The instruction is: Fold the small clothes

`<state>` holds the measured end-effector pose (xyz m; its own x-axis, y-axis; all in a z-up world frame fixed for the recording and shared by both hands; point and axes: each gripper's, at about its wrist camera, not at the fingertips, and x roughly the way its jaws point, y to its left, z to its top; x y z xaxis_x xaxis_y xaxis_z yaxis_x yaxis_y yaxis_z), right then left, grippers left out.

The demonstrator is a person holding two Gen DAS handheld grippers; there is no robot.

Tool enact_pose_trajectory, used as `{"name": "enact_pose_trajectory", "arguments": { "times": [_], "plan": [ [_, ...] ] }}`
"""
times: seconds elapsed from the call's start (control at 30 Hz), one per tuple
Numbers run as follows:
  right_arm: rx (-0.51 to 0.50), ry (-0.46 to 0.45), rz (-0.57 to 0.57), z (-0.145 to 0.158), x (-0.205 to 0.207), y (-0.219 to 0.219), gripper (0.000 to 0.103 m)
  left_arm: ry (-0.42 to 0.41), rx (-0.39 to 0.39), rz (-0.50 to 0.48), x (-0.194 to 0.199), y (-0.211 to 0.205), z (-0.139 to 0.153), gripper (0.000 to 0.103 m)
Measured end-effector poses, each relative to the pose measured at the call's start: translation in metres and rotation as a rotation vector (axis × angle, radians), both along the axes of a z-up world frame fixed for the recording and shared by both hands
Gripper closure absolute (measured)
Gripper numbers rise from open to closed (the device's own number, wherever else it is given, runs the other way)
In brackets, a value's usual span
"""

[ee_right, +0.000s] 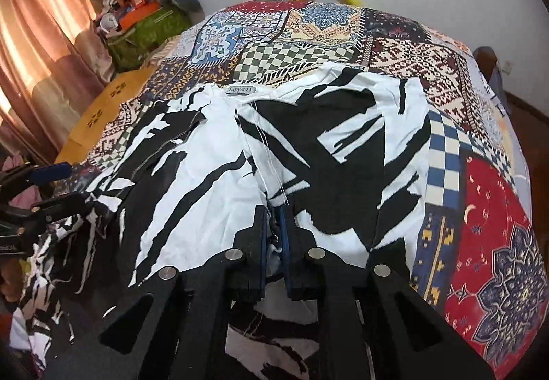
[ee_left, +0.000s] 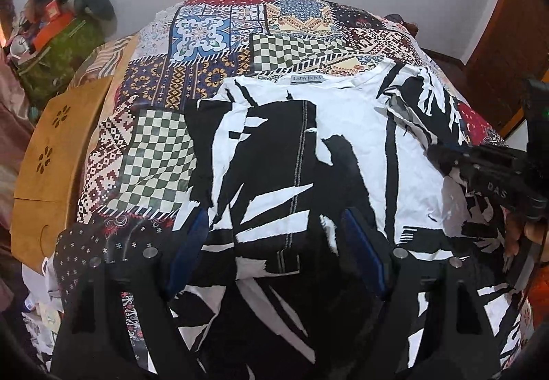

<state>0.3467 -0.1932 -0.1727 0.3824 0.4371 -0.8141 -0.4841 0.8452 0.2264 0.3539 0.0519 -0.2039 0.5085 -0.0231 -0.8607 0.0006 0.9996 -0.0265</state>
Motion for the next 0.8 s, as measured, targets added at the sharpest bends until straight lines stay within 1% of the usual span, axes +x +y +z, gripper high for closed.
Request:
{"name": "enact_pose_trajectory", "arguments": {
  "times": [0.1, 0.2, 0.27, 0.33, 0.37, 0.4, 0.43, 0.5, 0.57, 0.6, 0.63, 0.73, 0.77, 0.8],
  "plan": [
    [0.031, 0.018, 0.012, 0.012, -0.004, -0.011, 0.09, -0.007, -0.003, -0.015, 0.007, -0.009, 0.004, 0.024],
    [0.05, -0.022, 0.011, 0.028, -0.007, -0.026, 0.09, -0.024, -0.003, -0.044, 0.018, -0.026, 0.011, 0.023],
    [0.034, -0.059, -0.008, 0.038, -0.007, -0.035, 0.089, -0.036, 0.001, -0.069, 0.028, -0.042, 0.015, 0.023],
    [0.023, -0.086, -0.025, 0.044, -0.006, -0.045, 0.085, -0.043, 0.001, -0.091, 0.039, -0.059, 0.018, 0.021],
    [0.015, -0.099, -0.035, 0.045, -0.005, -0.05, 0.08, -0.045, -0.004, -0.103, 0.043, -0.066, 0.018, 0.02],
    [0.008, -0.109, -0.049, 0.044, -0.004, -0.055, 0.075, -0.043, -0.009, -0.114, 0.048, -0.073, 0.018, 0.019],
    [-0.012, -0.108, -0.055, 0.042, -0.003, -0.058, 0.073, -0.037, -0.017, -0.122, 0.053, -0.08, 0.016, 0.019],
    [-0.031, -0.084, -0.05, 0.028, -0.003, -0.06, 0.073, -0.014, -0.045, -0.14, 0.063, -0.096, 0.008, 0.019],
    [-0.033, -0.047, -0.043, 0.015, -0.003, -0.06, 0.073, 0.011, -0.051, -0.155, 0.072, -0.111, -0.003, 0.019],
    [-0.043, -0.026, -0.03, 0.005, -0.004, -0.058, 0.073, 0.02, -0.043, -0.161, 0.074, -0.116, -0.008, 0.019],
    [-0.047, -0.018, -0.025, 0.002, -0.006, -0.058, 0.073, 0.031, -0.03, -0.167, 0.077, -0.122, -0.014, 0.019],
    [-0.051, -0.025, -0.021, -0.006, -0.016, -0.062, 0.073, 0.075, 0.047, -0.185, 0.081, -0.135, -0.037, 0.019],
    [-0.048, -0.03, -0.022, -0.006, -0.019, -0.064, 0.072, 0.079, 0.083, -0.193, 0.08, -0.138, -0.045, 0.017],
    [-0.042, -0.022, -0.023, -0.005, -0.021, -0.066, 0.072, 0.062, 0.094, -0.196, 0.078, -0.138, -0.046, 0.013]
  ]
}}
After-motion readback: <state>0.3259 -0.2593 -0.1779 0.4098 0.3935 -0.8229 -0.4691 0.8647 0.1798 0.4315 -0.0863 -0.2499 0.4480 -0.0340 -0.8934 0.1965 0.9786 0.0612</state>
